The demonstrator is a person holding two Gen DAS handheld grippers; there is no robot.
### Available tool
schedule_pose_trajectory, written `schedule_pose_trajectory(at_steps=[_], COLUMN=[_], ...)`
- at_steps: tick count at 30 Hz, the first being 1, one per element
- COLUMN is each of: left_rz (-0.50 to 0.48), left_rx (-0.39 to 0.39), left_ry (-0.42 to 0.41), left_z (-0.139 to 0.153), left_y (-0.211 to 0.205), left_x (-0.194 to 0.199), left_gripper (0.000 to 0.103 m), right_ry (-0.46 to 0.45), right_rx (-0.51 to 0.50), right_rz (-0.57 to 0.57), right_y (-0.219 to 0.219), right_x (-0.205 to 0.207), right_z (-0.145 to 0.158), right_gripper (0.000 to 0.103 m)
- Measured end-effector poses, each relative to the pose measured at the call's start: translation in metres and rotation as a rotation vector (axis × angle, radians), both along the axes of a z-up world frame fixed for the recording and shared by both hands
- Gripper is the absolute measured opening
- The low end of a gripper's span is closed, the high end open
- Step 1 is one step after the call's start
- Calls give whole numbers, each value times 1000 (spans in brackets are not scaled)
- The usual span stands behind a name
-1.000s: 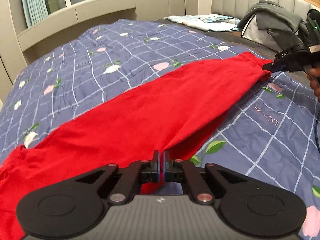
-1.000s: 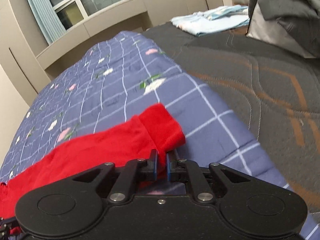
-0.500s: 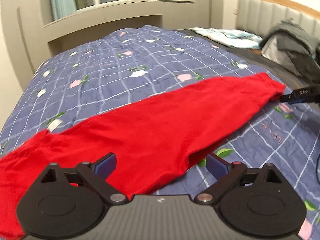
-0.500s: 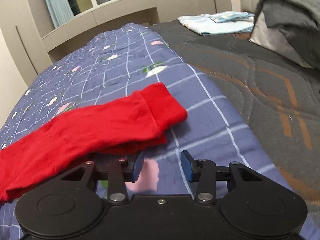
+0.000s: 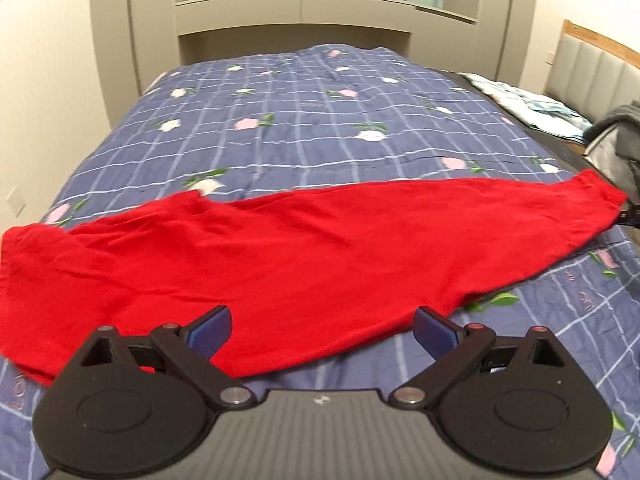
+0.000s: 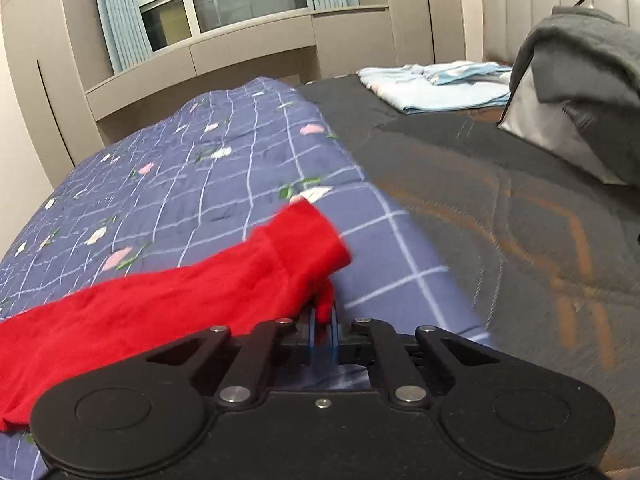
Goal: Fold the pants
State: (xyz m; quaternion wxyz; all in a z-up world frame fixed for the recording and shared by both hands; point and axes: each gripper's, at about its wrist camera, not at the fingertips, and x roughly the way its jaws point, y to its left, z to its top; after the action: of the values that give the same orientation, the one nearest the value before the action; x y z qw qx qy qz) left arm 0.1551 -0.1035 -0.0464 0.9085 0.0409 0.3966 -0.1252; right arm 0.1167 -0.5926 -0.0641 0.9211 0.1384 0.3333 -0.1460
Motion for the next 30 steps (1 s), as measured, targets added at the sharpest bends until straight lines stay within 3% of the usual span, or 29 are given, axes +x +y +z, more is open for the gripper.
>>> schedule_pose_trajectory(at_steps=[5,7,8,10,12,17,22,26,30], left_rz=[63,86,100,128,156,226,329,386,448], left_rx=[9,15,22,40,57,88,119,30,-31], left_ry=[3,-5,-13,-21,-25,-29,-4,-47,-93], left_z=[-1,0,0,0,-2,-6,-18,-9,4], left_y=[21,29,35,46,58,94,134,177,223], left_x=[2,4,6,10,17,41,57,52,54], left_gripper=[99,99,100,102,102,102,102,102,102], right_ry=[67,82,86,83,91,81,7,-13,-8], right_rx=[-40,-30,-35,-49,-88,-163,-97,23,170], right_rz=[19,17,2,-21,-33,-28,227,536,753], right_y=[3,2,1,1,4,25,97,186,272], right_x=[9,11,10,6,2,1,31,81,134], right_z=[-13,-19,-19,-14,-7,17,41,42,33], right_gripper=[8,17,29,39,58,81,87,88,83])
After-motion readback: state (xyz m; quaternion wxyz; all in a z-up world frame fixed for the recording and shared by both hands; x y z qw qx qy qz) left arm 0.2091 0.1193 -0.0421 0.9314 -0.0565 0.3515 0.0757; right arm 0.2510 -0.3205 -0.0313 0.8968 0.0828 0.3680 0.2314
